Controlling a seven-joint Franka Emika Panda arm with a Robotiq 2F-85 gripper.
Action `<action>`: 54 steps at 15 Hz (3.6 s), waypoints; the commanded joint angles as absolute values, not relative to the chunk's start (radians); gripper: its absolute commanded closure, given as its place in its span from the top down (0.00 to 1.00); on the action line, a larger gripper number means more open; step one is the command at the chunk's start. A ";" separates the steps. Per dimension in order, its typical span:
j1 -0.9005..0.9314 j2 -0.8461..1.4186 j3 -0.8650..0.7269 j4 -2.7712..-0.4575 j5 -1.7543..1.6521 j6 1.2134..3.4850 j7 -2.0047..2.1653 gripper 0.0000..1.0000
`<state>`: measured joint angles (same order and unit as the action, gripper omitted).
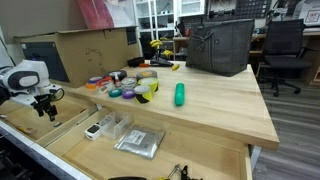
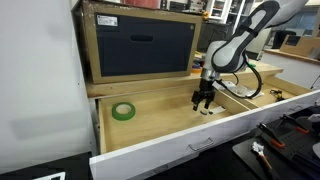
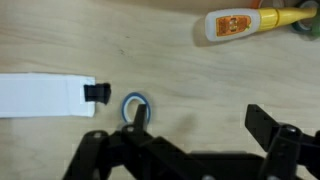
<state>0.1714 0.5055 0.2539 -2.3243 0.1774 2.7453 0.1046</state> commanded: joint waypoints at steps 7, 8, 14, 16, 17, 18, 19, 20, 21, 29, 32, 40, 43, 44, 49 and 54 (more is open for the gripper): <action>0.198 0.342 0.190 -2.304 0.084 2.469 0.114 1.00; 0.195 0.347 0.186 -2.319 0.091 2.513 0.120 1.00; 0.198 0.348 0.188 -2.316 0.091 2.503 0.120 1.00; 0.198 0.348 0.188 -2.316 0.091 2.502 0.120 1.00; 0.198 0.348 0.188 -2.316 0.091 2.502 0.120 1.00; 0.198 0.348 0.188 -2.316 0.091 2.502 0.120 1.00; 0.198 0.348 0.188 -2.316 0.091 2.502 0.120 1.00; 0.198 0.348 0.188 -2.316 0.091 2.502 0.120 1.00; 0.198 0.348 0.188 -2.316 0.091 2.502 0.120 1.00; 0.198 0.348 0.188 -2.316 0.091 2.501 0.120 1.00; 0.198 0.348 0.188 -2.316 0.091 2.501 0.120 1.00; 0.232 0.360 0.169 -2.286 0.065 2.501 0.215 1.00; 0.234 0.373 0.157 -2.263 0.046 2.487 0.215 1.00; 0.239 0.375 0.146 -2.259 0.029 2.490 0.227 1.00; 0.247 0.405 0.129 -2.245 0.017 2.513 0.252 1.00; 0.289 0.443 0.109 -2.239 -0.008 2.543 0.333 1.00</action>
<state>0.2505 0.4136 0.1354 -2.2594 0.0229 2.5231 0.2633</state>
